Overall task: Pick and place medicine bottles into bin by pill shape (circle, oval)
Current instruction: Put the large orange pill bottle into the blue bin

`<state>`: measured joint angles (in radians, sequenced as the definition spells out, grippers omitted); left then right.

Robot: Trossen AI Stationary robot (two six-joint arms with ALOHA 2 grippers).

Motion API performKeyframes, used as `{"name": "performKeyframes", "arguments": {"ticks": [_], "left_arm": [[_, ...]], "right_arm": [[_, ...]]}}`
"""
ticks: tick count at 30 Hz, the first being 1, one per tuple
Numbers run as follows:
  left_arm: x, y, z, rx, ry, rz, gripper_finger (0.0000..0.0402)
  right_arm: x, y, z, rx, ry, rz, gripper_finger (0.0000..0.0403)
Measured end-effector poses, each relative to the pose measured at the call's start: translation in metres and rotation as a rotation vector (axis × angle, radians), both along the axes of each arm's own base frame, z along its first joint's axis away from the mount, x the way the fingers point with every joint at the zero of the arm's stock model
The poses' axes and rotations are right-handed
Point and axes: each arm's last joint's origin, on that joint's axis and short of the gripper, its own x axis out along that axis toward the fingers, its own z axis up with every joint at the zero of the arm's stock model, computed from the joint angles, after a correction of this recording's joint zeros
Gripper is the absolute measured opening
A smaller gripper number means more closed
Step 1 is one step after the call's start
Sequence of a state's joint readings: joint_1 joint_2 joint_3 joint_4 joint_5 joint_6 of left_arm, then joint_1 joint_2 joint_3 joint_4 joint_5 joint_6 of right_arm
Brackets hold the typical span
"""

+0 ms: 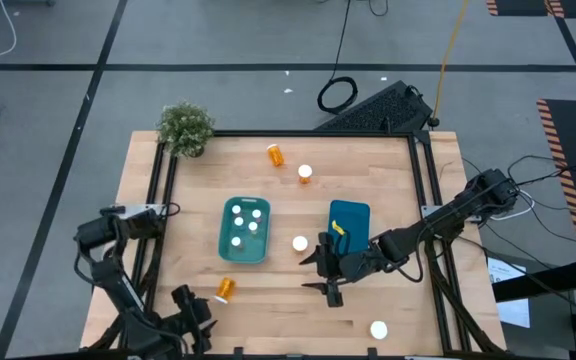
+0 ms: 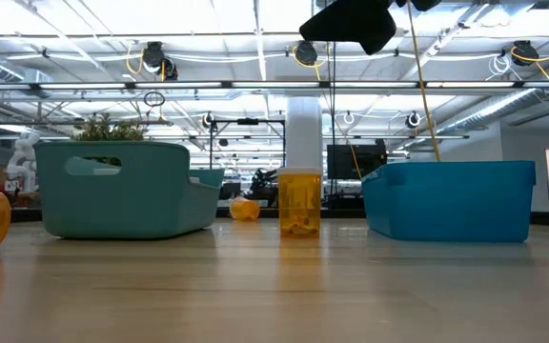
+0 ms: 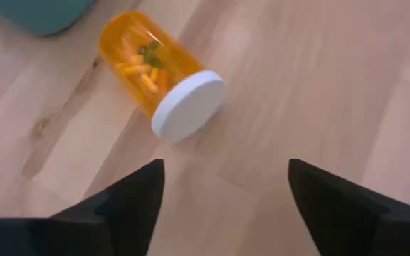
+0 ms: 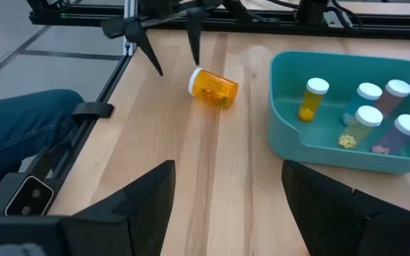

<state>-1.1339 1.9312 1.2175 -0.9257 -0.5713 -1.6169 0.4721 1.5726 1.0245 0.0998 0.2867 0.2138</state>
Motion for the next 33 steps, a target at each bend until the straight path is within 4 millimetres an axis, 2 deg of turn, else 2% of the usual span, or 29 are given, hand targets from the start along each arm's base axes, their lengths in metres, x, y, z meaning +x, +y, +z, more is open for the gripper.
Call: {"name": "performKeyframes", "arguments": {"ticks": [5,15,26,29,33], "left_arm": [[0.011,0.009,-0.004,0.001,0.011,0.112,0.0335],[0.033,0.025,-0.003,-0.017,0.005,0.238,0.0335],[0.040,0.034,-0.012,-0.050,-0.025,0.339,0.0335],[0.040,0.035,-0.013,-0.049,-0.026,0.347,0.0328],[0.040,0.035,-0.013,-0.049,-0.024,0.338,0.0288]], "right_arm": [[0.000,0.000,0.000,-0.020,-0.003,0.010,0.0253],[0.000,-0.001,0.000,-0.024,0.000,0.011,0.0253],[0.000,0.000,0.000,-0.013,0.003,0.007,0.0253],[0.000,0.000,0.000,-0.011,0.004,0.006,0.0253],[0.000,0.000,-0.001,-0.013,0.004,0.007,0.0253]]}}
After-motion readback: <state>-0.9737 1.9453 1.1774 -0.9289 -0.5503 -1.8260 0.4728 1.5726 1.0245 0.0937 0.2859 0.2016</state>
